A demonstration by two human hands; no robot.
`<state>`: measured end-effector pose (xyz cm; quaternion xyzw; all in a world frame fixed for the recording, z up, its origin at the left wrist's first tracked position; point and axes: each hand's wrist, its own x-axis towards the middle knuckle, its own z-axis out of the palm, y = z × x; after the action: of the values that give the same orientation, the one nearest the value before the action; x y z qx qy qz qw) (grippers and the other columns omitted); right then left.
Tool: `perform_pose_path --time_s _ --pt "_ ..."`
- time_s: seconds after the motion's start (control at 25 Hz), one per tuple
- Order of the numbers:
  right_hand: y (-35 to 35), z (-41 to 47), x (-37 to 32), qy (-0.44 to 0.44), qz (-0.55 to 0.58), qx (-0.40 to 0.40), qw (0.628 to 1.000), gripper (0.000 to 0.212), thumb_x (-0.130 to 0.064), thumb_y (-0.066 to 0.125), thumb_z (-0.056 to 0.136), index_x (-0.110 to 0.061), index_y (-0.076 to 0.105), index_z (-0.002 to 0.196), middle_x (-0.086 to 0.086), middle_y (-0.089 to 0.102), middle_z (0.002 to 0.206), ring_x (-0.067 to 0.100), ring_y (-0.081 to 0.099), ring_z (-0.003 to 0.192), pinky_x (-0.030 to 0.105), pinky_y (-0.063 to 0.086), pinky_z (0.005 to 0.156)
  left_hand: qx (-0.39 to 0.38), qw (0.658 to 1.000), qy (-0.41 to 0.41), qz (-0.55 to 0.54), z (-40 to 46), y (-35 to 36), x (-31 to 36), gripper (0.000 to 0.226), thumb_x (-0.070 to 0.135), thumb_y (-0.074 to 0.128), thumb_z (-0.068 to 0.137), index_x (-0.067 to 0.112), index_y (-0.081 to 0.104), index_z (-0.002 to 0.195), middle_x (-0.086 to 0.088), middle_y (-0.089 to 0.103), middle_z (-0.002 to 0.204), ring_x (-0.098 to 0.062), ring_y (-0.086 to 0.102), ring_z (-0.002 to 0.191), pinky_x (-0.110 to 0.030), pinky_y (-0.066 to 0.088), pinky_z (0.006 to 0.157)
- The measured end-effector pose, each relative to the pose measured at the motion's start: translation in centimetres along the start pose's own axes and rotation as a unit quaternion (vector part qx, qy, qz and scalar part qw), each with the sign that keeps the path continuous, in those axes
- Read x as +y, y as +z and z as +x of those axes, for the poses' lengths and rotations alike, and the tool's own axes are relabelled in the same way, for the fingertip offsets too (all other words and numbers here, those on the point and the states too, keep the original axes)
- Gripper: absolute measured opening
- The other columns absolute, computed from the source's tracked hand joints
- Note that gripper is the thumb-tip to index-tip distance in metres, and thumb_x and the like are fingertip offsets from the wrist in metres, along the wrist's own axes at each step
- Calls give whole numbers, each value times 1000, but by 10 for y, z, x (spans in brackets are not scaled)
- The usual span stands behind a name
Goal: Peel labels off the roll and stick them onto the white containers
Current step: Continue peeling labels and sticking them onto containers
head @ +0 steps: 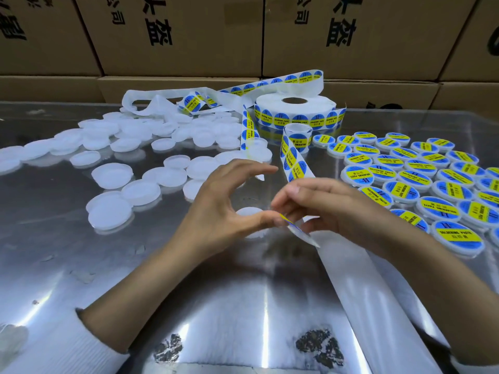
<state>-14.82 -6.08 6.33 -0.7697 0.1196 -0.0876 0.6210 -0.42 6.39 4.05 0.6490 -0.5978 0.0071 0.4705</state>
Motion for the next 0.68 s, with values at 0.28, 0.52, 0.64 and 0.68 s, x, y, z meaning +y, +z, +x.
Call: perform_pose_path --time_s 0.28,0.52,0.64,0.68 --pt "3 -1 3 21 9 -58 998 26 -45 55 81 -25 72 78 -4 72 81 7 66 86 13 50 76 -2 1000 -12 3 1 -3 -4 61 50 74 65 22 61 117 4 61 119 -12 52 117 -38 39 102" --pt "2 -1 3 -7 -25 35 999 20 -41 72 74 -22 65 71 -9 65 74 2 57 74 26 47 84 0 999 -19 46 2 -4 -13 58 61 65 68 26 63 114 9 60 117 -9 50 116 -25 35 101" --pt "0 3 5 -7 16 158 987 26 -45 63 70 -20 67 76 -3 68 82 7 60 79 29 49 82 -27 987 -34 152 3 -5 -20 63 73 61 67 27 66 110 12 62 109 -13 52 110 -25 36 96" --pt "-1 4 5 -5 37 187 982 25 -44 62 72 -20 68 76 -1 69 84 8 61 80 28 49 81 -61 979 -52 187 2 -5 -22 70 79 59 63 29 65 111 15 60 107 -12 50 109 -26 36 96"
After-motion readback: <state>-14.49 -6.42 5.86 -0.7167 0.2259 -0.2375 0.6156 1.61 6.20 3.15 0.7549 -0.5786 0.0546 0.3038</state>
